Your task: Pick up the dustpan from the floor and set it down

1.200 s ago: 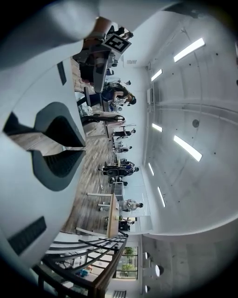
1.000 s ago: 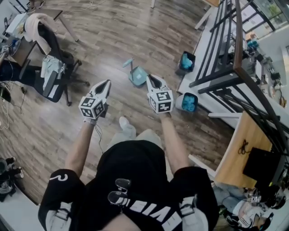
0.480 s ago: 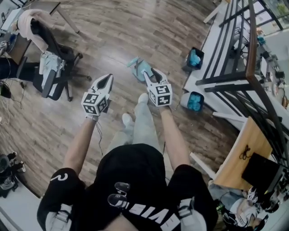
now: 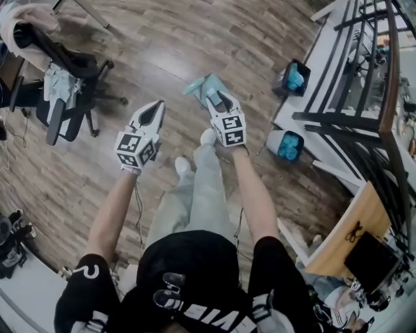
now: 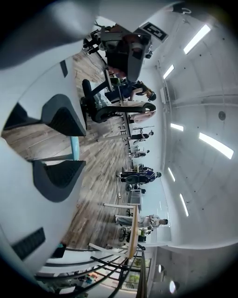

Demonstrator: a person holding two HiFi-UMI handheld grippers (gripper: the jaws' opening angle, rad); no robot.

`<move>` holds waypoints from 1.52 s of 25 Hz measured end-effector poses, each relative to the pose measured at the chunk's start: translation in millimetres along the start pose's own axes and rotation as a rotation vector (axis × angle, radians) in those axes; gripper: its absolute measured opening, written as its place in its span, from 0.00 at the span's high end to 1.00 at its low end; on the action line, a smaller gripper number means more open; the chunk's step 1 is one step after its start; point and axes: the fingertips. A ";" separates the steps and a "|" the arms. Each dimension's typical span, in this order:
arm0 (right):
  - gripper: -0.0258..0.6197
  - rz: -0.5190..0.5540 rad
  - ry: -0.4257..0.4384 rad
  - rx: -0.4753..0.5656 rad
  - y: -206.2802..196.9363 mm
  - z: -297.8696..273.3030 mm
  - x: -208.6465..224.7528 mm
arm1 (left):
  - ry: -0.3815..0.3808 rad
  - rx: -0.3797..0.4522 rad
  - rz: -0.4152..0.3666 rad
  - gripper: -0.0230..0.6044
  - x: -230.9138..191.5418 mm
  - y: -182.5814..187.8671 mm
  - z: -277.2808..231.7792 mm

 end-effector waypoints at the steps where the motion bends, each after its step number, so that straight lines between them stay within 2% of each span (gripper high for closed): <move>1: 0.74 -0.007 0.002 -0.008 -10.6 -10.8 6.5 | 0.001 -0.004 0.002 0.97 -2.2 -7.4 -7.9; 10: 0.73 -0.014 0.009 -0.084 -84.9 -97.8 41.1 | 0.025 -0.023 0.046 0.97 -40.6 -67.1 -59.3; 16: 0.73 -0.011 0.002 -0.122 -116.0 -139.0 57.9 | 0.028 -0.020 0.081 0.97 -59.0 -93.0 -75.7; 20: 0.72 0.005 -0.007 -0.080 -107.8 -154.8 64.6 | 0.033 -0.035 0.090 0.97 -65.7 -113.3 -76.0; 23: 0.82 0.013 -0.019 -0.055 -96.9 -155.5 64.2 | 0.037 -0.056 0.089 0.97 -70.7 -128.9 -71.9; 26: 0.84 0.024 -0.026 -0.060 -93.6 -155.4 63.7 | 0.046 -0.071 0.089 0.97 -75.6 -136.4 -68.0; 32: 0.84 0.036 -0.037 -0.063 -88.9 -144.9 62.7 | 0.039 -0.065 0.075 0.97 -72.8 -131.1 -63.9; 38: 0.84 0.038 -0.043 -0.019 -64.5 -123.9 58.3 | 0.038 -0.052 0.062 0.97 -64.2 -115.8 -57.1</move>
Point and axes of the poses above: the fingertips, and each gripper's own axes: z backward along the fingers, x to its right, y out of its top, and after that the axes turned 14 degrees about y, right-handed
